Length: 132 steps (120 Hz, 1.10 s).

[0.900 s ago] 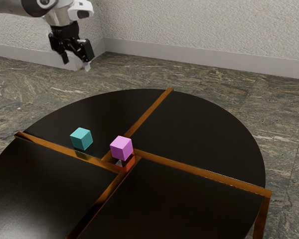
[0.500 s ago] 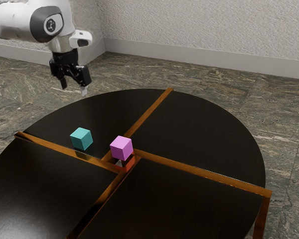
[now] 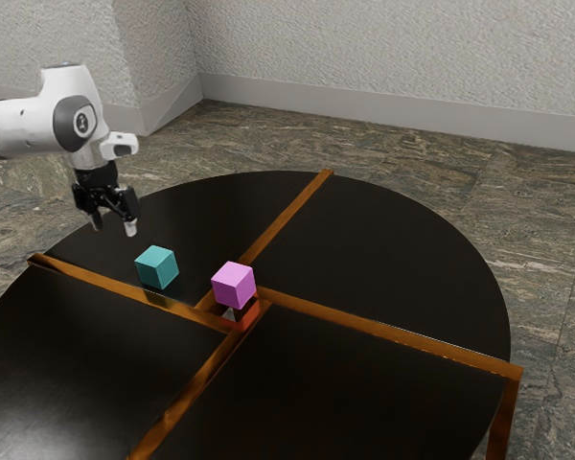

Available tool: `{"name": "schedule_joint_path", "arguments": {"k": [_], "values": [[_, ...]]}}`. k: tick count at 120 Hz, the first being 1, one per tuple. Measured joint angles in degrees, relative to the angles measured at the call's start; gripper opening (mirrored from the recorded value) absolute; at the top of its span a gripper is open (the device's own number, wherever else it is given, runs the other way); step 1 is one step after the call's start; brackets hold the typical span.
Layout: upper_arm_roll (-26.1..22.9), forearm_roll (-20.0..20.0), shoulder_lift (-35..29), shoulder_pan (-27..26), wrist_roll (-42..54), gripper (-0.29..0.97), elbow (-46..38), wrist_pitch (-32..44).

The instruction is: Pick up the blue block with one arm, and put the blue block on the pink block with one arm

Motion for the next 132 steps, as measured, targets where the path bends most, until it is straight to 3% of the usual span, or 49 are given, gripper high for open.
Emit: {"name": "schedule_joint_path", "arguments": {"k": [27, 55, 132], "values": [[0.03, -0.4, 6.23, 0.97, 4.43, 0.68, 6.16, 2.7], [-0.09, -3.75, 12.13, 1.0, 7.8, 0.68, 10.55, 4.32], [-1.39, -9.23, 15.16, 0.37, 12.14, 0.68, 7.44, 8.41]]}}
